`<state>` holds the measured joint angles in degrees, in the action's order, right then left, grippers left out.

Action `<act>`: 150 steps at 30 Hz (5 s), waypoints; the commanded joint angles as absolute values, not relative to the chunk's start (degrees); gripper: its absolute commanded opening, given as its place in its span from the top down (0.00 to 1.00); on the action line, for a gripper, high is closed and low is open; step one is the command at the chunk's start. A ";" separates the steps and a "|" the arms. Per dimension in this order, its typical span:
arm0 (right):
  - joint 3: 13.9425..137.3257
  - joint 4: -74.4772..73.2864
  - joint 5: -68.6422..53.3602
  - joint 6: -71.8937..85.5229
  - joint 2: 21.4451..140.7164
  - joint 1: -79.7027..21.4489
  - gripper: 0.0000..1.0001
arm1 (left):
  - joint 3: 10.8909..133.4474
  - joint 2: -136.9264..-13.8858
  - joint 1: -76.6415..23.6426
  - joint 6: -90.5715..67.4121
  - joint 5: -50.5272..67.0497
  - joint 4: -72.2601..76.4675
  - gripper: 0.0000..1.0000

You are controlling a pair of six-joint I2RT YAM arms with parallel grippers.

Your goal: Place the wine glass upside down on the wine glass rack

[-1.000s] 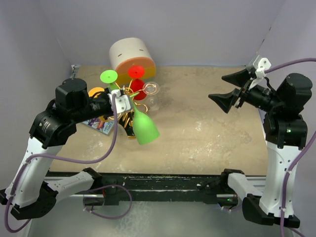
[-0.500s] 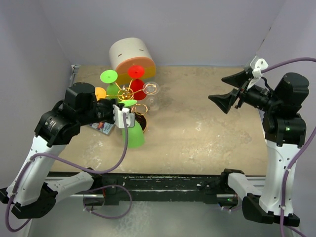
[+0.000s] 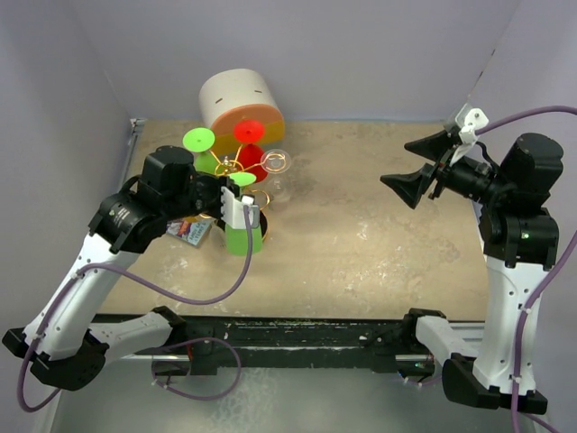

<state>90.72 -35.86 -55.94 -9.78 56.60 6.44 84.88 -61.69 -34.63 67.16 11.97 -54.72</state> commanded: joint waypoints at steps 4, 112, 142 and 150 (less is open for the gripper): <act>90.10 -35.43 -55.81 -11.42 56.19 6.68 0.13 | 82.32 -61.51 -35.01 69.48 8.81 -47.18 1.00; 89.90 -41.94 -15.77 -13.97 57.62 6.68 0.00 | 86.84 -49.29 -28.37 34.73 12.98 -45.78 0.01; 68.78 -20.04 -9.05 -8.44 40.31 7.07 0.00 | 62.84 -33.75 2.74 4.51 -4.72 -25.23 0.01; 71.10 -23.58 -9.32 -7.54 38.44 9.52 0.00 | 71.46 -37.79 2.78 6.64 0.80 -31.37 0.01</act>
